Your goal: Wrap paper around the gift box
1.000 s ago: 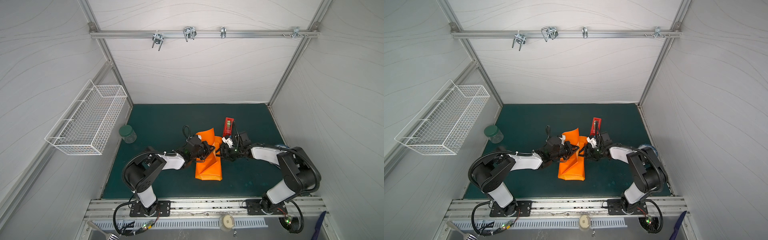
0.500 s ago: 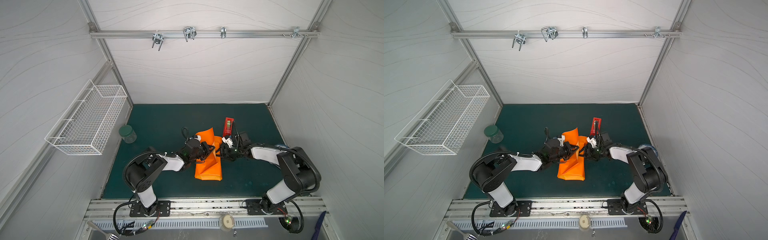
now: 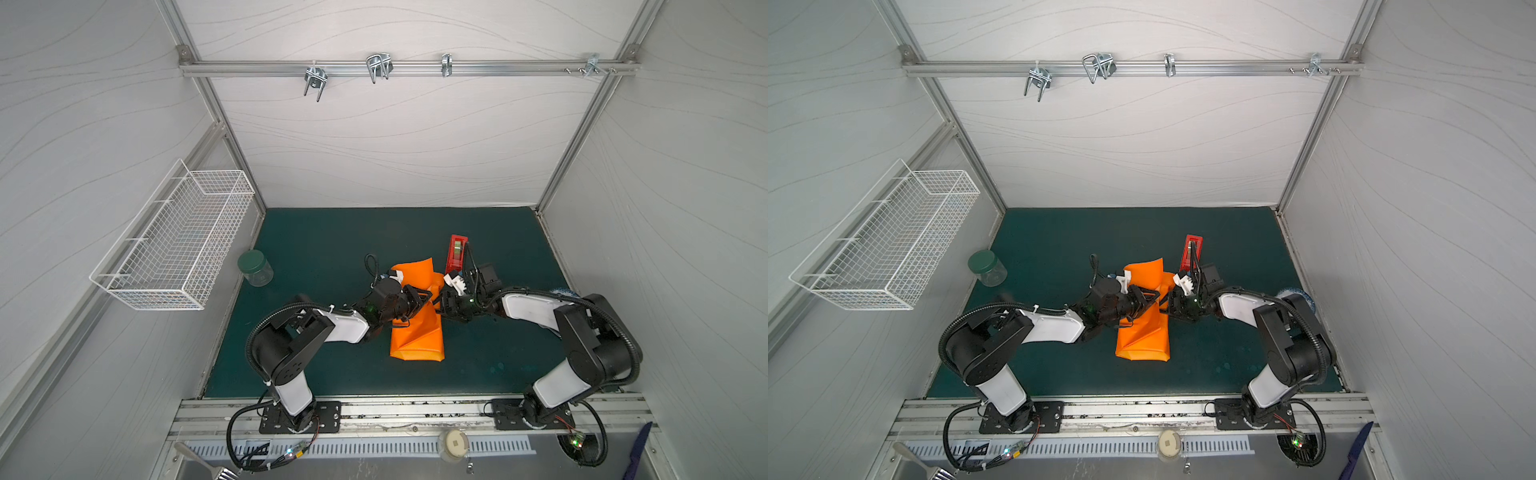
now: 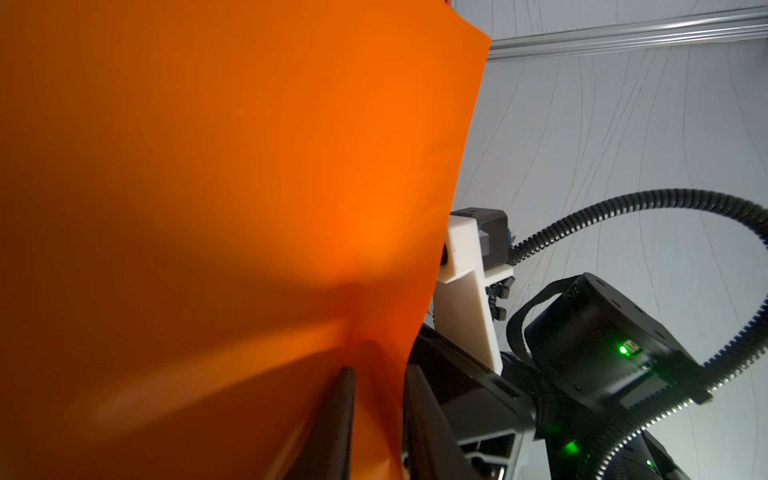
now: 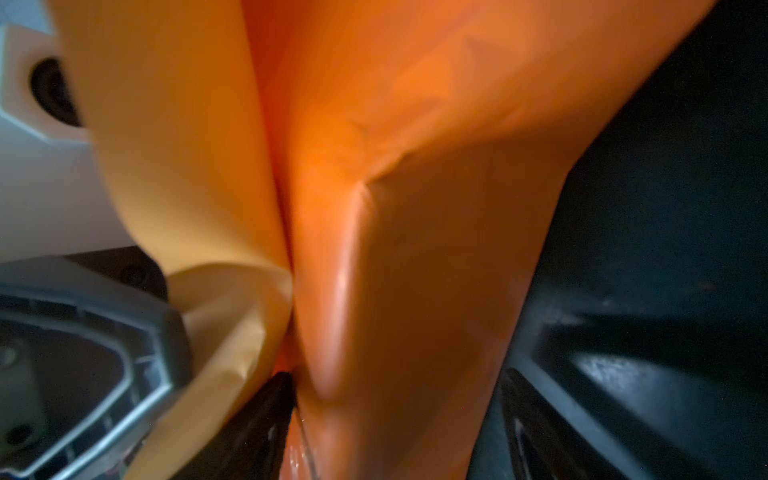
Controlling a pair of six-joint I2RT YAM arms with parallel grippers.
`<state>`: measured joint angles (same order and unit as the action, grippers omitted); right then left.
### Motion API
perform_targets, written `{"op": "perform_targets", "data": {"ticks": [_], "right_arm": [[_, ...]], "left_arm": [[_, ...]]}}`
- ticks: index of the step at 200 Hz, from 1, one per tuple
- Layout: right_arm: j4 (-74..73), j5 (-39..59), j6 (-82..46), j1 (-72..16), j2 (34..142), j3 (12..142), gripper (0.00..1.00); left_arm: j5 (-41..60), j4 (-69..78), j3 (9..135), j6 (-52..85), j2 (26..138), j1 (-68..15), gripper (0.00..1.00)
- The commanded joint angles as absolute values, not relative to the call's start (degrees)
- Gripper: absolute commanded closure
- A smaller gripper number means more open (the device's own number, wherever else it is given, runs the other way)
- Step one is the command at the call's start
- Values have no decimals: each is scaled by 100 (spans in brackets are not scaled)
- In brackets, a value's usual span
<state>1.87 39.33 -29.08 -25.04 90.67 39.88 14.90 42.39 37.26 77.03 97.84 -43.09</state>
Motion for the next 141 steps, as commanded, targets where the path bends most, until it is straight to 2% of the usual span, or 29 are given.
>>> {"op": "perform_targets", "data": {"ticks": [1, 46, 106, 141], "right_arm": [[756, 3422, -2869, -2519, 9046, 3858, 20], [714, 3837, -3058, -2252, 8672, 3840, 19], [1185, 3783, -2909, -1817, 8043, 3800, 19], [875, 3849, -3101, -1799, 7679, 3586, 19]], "left_arm": [[1400, 3189, 3424, 7611, 10025, -4377, 75], [1389, 3228, 3366, 7611, 10081, -4375, 75], [1433, 3236, 3379, 7596, 10115, -4377, 73], [1459, 3208, 3409, 7574, 10115, -4364, 70]]}}
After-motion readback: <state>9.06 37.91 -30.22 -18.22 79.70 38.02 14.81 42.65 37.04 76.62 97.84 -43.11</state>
